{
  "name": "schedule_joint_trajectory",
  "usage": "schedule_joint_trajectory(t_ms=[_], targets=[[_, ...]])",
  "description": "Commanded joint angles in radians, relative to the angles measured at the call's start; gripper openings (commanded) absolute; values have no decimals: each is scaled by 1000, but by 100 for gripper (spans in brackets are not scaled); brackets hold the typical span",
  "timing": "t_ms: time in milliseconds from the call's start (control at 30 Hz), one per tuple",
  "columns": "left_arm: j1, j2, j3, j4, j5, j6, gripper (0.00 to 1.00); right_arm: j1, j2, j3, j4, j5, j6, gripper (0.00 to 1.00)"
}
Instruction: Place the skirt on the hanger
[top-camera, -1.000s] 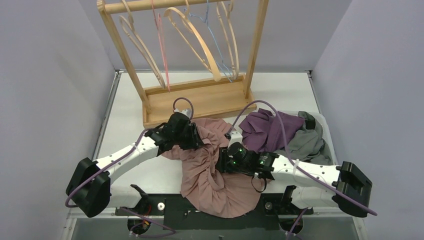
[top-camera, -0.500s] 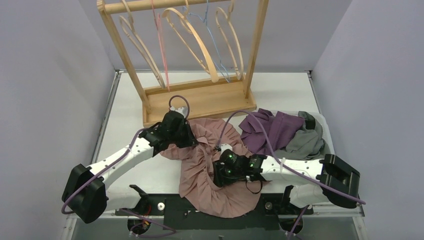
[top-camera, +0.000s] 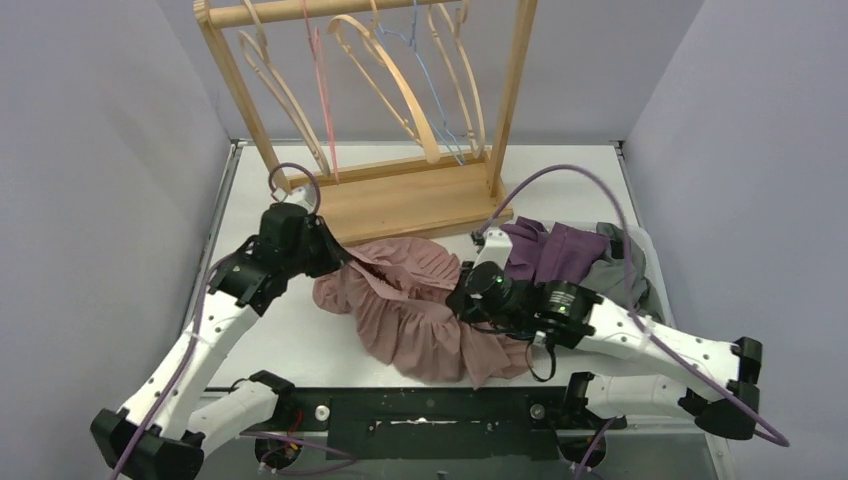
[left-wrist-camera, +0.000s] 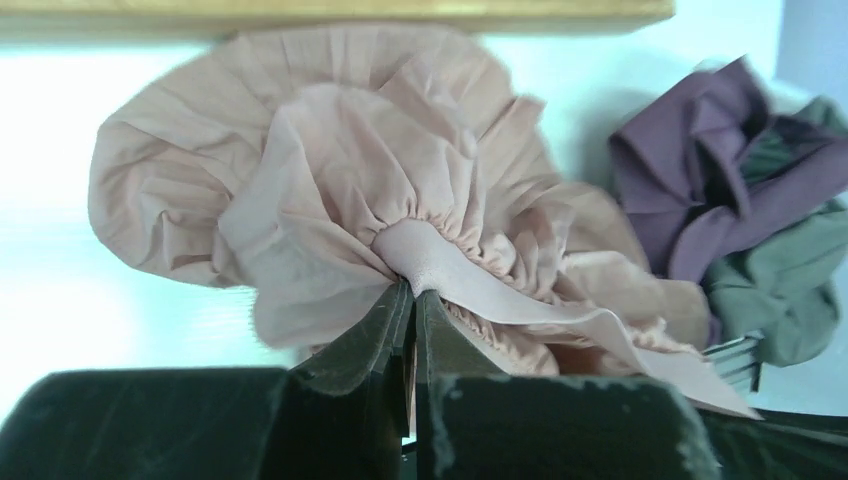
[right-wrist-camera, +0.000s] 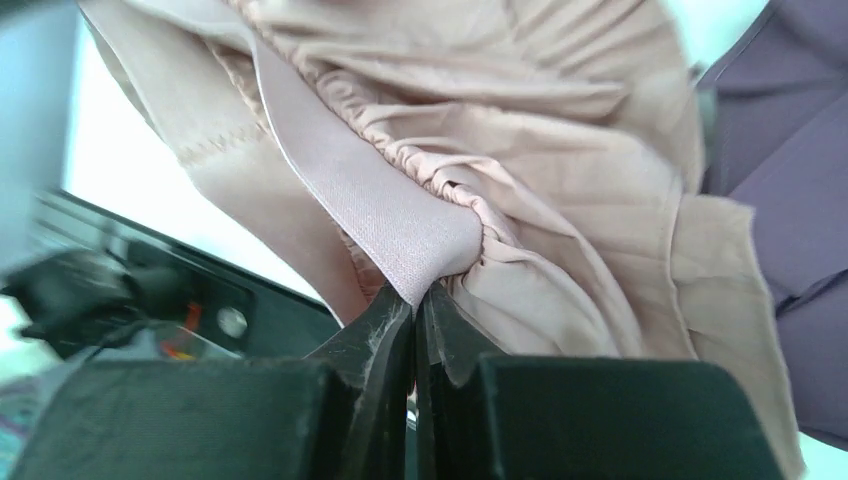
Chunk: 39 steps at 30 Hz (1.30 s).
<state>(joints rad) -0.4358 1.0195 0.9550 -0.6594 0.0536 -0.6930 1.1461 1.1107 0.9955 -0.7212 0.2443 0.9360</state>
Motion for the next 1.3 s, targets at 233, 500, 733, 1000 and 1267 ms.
schedule_joint_trajectory(t_ms=[233,500,733,1000,1267], targets=[[13,-128,468,-330,-238,31,0,-1,-67,443,-125,260,-87,0],[12,-101,660,-453,-358,83,0,-29,23,520,-22,152,-138,0],[11,-75,741,-465,-439,125,0,-138,7,396,168,-40,-145,0],[12,-161,347,-286,-207,42,0,-232,-24,268,-63,131,-53,0],[14,-165,-38,-86,-65,-41,0,-271,-13,32,-26,42,-15,1]])
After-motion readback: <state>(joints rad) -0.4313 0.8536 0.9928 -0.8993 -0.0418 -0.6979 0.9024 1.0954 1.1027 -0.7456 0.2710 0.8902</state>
